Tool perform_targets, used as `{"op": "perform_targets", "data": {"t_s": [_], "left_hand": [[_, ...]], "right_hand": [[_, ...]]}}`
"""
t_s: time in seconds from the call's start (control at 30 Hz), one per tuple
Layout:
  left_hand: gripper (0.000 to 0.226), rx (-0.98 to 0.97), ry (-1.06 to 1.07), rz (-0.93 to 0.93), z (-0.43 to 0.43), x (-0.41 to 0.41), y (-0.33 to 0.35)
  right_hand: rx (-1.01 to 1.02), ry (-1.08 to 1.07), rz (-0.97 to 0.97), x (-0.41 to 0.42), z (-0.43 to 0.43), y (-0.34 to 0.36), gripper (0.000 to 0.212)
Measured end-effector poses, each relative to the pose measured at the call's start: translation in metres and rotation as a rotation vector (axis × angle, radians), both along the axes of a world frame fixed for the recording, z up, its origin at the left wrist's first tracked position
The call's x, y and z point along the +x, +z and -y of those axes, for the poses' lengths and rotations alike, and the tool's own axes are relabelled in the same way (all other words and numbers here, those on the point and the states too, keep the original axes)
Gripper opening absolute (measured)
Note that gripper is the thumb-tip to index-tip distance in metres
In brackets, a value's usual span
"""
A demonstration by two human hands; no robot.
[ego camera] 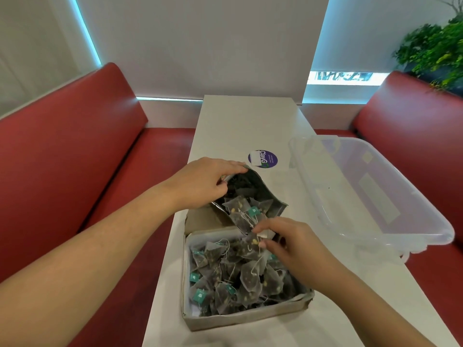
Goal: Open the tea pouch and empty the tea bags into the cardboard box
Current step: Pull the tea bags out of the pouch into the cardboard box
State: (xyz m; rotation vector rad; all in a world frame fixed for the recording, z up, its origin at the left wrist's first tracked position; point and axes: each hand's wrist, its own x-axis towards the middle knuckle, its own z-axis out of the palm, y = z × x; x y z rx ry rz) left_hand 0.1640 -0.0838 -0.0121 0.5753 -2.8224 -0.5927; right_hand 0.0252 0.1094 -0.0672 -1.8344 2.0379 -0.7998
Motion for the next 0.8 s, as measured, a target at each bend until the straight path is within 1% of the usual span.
{"op": "perform_targets", "data": {"t_s": [0.07, 0.13, 0.23, 0.3, 0.37, 0.4, 0.43, 0.5, 0.53, 0.57, 0.63, 0.7, 0.73, 0.8], "left_hand": [[0.059, 0.003, 0.005, -0.001, 0.0, 0.0, 0.0], [0.059, 0.009, 0.005, 0.001, -0.001, 0.0, 0.0], [0.06, 0.013, 0.003, -0.001, 0.0, 0.0, -0.001], [0.06, 0.02, 0.005, -0.009, 0.0, 0.0, -0.001], [0.06, 0.018, 0.007, -0.013, 0.001, 0.0, -0.001], [0.059, 0.015, 0.007, -0.014, 0.001, 0.001, -0.001], [0.059, 0.011, 0.006, -0.015, 0.001, 0.001, -0.001], [0.059, 0.002, 0.005, -0.016, 0.0, 0.001, 0.0], [0.059, 0.001, 0.007, -0.018, 0.0, 0.001, 0.0], [0.059, 0.003, 0.007, -0.021, -0.001, 0.001, 0.0], [0.059, 0.011, 0.005, -0.023, -0.002, 0.001, 0.0], [0.06, 0.007, -0.004, -0.021, -0.002, 0.0, 0.001], [0.06, 0.002, -0.004, -0.019, -0.002, -0.001, 0.001], [0.061, -0.003, -0.004, -0.014, -0.001, -0.002, 0.001]], "right_hand": [[0.009, 0.035, -0.058, 0.002, -0.001, 0.0, 0.022], [-0.076, 0.068, -0.076, 0.002, -0.002, 0.002, 0.021], [-0.266, 0.05, 0.05, 0.004, -0.002, 0.007, 0.021], [-0.324, 0.005, 0.111, 0.004, 0.0, 0.008, 0.021], [-0.346, -0.032, 0.115, 0.003, 0.003, 0.008, 0.022], [-0.315, -0.029, 0.096, 0.002, 0.004, 0.009, 0.021], [-0.241, -0.014, 0.062, 0.0, 0.005, 0.009, 0.021], [-0.041, 0.037, -0.059, -0.003, 0.009, 0.012, 0.029], [0.02, 0.059, -0.126, -0.004, 0.01, 0.012, 0.034], [0.032, 0.061, -0.192, -0.004, 0.012, 0.013, 0.037], [-0.047, 0.04, -0.298, -0.001, 0.018, 0.017, 0.036], [-0.109, 0.034, -0.311, 0.002, 0.031, 0.019, 0.033], [-0.092, 0.036, -0.308, 0.002, 0.041, 0.018, 0.035], [0.039, 0.078, -0.328, 0.001, 0.063, 0.017, 0.048]]}}
